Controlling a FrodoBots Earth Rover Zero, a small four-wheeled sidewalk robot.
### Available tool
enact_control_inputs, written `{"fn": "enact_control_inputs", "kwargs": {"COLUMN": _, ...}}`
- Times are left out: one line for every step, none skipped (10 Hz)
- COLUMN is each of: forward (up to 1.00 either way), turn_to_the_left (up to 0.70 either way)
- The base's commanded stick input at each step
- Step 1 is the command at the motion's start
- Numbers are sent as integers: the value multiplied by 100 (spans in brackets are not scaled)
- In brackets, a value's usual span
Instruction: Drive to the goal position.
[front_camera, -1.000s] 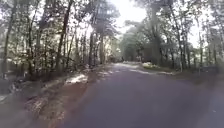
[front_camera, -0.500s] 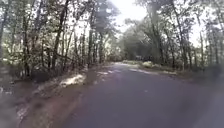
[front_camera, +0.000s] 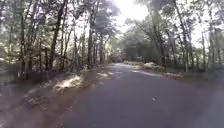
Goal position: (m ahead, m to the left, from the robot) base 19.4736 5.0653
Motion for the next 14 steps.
{"fn": "enact_control_inputs", "kwargs": {"forward": 70, "turn_to_the_left": -1}}
{"fn": "enact_control_inputs", "kwargs": {"forward": 70, "turn_to_the_left": -1}}
{"fn": "enact_control_inputs", "kwargs": {"forward": 70, "turn_to_the_left": -1}}
{"fn": "enact_control_inputs", "kwargs": {"forward": 70, "turn_to_the_left": -1}}
{"fn": "enact_control_inputs", "kwargs": {"forward": 70, "turn_to_the_left": -1}}
{"fn": "enact_control_inputs", "kwargs": {"forward": 70, "turn_to_the_left": -1}}
{"fn": "enact_control_inputs", "kwargs": {"forward": 70, "turn_to_the_left": 2}}
{"fn": "enact_control_inputs", "kwargs": {"forward": 70, "turn_to_the_left": 2}}
{"fn": "enact_control_inputs", "kwargs": {"forward": 70, "turn_to_the_left": 2}}
{"fn": "enact_control_inputs", "kwargs": {"forward": 70, "turn_to_the_left": 1}}
{"fn": "enact_control_inputs", "kwargs": {"forward": 70, "turn_to_the_left": 1}}
{"fn": "enact_control_inputs", "kwargs": {"forward": 70, "turn_to_the_left": 0}}
{"fn": "enact_control_inputs", "kwargs": {"forward": 70, "turn_to_the_left": -1}}
{"fn": "enact_control_inputs", "kwargs": {"forward": 70, "turn_to_the_left": -1}}
